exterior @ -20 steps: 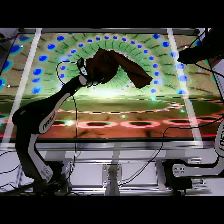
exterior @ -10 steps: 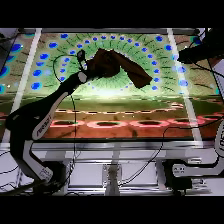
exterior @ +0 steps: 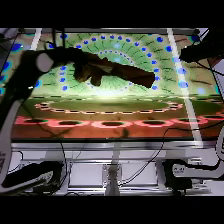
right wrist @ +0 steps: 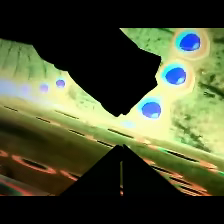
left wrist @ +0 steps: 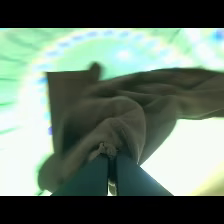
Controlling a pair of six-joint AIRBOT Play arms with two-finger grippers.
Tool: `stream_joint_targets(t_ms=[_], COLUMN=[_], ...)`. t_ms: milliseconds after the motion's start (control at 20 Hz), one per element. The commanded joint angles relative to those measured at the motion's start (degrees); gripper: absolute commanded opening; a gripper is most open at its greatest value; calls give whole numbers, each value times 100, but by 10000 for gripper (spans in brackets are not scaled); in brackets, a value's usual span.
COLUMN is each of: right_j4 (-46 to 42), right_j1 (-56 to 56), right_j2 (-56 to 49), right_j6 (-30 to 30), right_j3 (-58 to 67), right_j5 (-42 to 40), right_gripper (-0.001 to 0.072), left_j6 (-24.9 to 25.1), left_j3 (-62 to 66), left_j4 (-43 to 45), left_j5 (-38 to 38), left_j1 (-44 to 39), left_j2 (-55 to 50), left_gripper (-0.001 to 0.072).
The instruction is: Fold the clothes and pants, and hang the long-sleeved shirts on hangers.
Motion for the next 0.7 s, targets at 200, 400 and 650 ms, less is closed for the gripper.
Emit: stream_joint_targets(t_ms=[200,400,650], right_j4=[-402,-181,1187], right_j1=[-17,-50,-31], right_j2=[385,540,540], right_j6=[-39,-24,81], right_j3=[-232,-1471,-3670], right_j5=[424,455,-315], right_gripper=[10,10,153], left_j6=[-52,-535,-568], left_j3=[-2133,-4052,-5425], left_j4=[1187,1185,1093], left_j5=[-1799,-1799,-1797], left_j1=[793,1370,1502], left_j2=[2817,4227,5051], left_gripper=[22,24,24])
